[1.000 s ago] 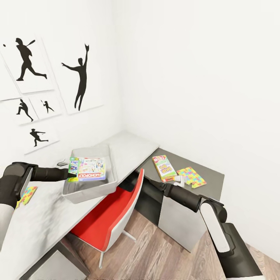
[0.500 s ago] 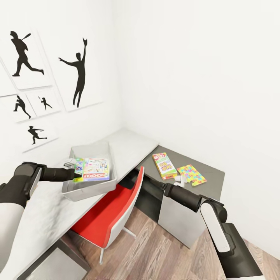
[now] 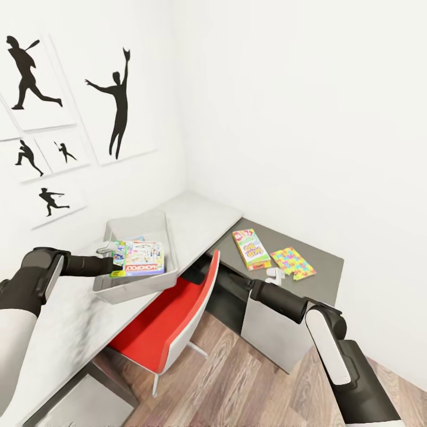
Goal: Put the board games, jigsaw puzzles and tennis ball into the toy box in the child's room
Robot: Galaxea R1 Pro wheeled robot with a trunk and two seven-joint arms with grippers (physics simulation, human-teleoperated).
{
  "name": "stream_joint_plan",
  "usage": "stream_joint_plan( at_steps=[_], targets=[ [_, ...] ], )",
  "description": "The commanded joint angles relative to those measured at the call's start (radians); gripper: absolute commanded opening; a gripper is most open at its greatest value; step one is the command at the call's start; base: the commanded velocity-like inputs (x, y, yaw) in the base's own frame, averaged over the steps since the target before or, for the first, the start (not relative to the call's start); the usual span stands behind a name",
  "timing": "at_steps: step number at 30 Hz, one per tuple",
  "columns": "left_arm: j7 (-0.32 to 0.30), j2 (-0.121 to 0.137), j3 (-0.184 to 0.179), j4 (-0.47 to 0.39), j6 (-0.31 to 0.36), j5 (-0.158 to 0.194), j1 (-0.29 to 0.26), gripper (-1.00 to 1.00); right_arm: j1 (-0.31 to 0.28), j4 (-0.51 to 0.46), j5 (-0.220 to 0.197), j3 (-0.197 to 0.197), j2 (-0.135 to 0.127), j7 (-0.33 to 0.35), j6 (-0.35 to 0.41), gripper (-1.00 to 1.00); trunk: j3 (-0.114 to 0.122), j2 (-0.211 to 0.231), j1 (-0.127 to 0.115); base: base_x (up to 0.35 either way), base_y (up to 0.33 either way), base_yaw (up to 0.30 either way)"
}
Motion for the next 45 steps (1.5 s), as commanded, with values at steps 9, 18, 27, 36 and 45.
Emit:
stream_joint_plan(
  at_steps=[9,18,27,36,45],
  targets=[
    [-0.010,-0.001,0.046,0.001,0.006,-0.008,-0.027,-1.00,-0.001,-0.001,-0.002,0.000,-0.001,0.001,0.003,1.00,-0.017,-0.002,0.001,0.000,0.000,0.000],
    [-0.010,-0.002,0.076,0.001,0.007,-0.008,-0.032,-1.00,-0.001,-0.001,-0.002,0.000,-0.001,0.001,0.003,1.00,-0.032,-0.002,0.001,0.000,0.000,0.000],
    [-0.006,-0.026,0.077,0.001,0.005,-0.008,-0.041,-1.00,-0.001,-0.001,-0.002,0.000,-0.001,0.001,0.003,1.00,-0.046,-0.002,0.001,0.000,0.000,0.000],
    [0.017,-0.028,0.077,0.001,0.005,-0.010,-0.071,-1.00,-0.001,-0.001,-0.002,0.000,-0.001,0.001,0.003,1.00,-0.061,-0.002,0.001,0.000,0.000,0.000],
    [0.072,-0.028,0.077,0.001,0.005,-0.012,-0.072,-1.00,-0.001,-0.001,-0.002,0.000,-0.017,0.001,-0.001,1.00,-0.076,-0.002,0.001,0.000,0.000,0.000]
  ],
)
